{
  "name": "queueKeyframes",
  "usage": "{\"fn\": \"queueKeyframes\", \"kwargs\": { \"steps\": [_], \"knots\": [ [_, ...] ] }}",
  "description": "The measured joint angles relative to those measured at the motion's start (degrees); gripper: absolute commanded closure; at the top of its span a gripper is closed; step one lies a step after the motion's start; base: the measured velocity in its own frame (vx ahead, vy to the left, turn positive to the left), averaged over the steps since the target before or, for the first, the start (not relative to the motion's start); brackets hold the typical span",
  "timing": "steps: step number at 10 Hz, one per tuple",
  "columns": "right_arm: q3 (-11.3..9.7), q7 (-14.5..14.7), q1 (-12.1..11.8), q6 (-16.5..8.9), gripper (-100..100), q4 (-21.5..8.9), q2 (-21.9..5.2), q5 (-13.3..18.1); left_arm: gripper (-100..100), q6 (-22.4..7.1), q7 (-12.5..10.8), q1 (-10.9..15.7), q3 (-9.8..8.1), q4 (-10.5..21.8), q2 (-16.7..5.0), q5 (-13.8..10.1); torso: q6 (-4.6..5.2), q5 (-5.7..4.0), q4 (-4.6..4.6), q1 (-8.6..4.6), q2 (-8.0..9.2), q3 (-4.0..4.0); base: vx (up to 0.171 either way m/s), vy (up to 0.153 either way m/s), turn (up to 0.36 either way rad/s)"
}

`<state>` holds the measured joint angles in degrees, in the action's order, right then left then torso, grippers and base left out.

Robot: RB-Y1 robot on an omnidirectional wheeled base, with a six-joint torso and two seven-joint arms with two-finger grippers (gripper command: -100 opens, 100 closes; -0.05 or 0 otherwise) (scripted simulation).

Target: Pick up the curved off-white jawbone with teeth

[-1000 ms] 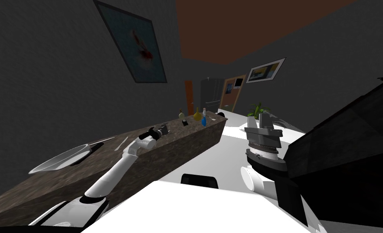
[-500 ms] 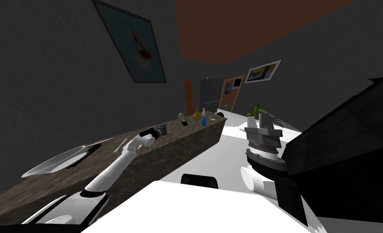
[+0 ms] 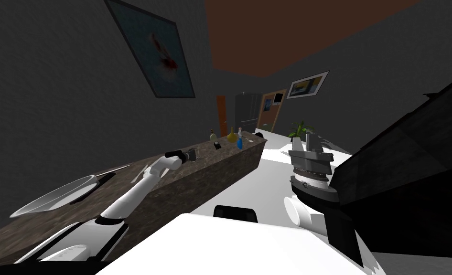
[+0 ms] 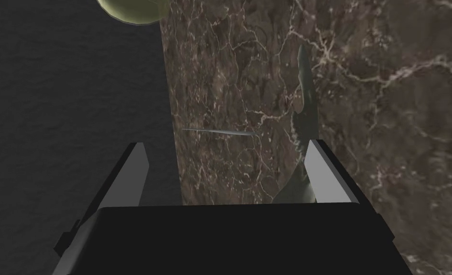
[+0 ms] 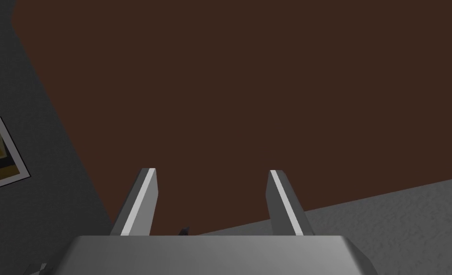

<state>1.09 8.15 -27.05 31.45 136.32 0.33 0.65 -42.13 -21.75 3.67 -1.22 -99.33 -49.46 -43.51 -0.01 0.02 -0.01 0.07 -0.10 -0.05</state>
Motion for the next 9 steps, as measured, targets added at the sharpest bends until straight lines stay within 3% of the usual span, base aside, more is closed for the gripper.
{"fn": "queueKeyframes", "kwargs": {
  "steps": [9],
  "knots": [
    [0.0, 0.0, 0.0, 0.0, 0, 0.0, 0.0, 0.0, -100, -14.4, -4.1, 5.2, 2.45, 7.6, -5.2, -7.9, -0.02, 0.01, -0.03, 0.0, -0.09, -0.06, 0.039, 0.02, -0.04]
  ]
}}
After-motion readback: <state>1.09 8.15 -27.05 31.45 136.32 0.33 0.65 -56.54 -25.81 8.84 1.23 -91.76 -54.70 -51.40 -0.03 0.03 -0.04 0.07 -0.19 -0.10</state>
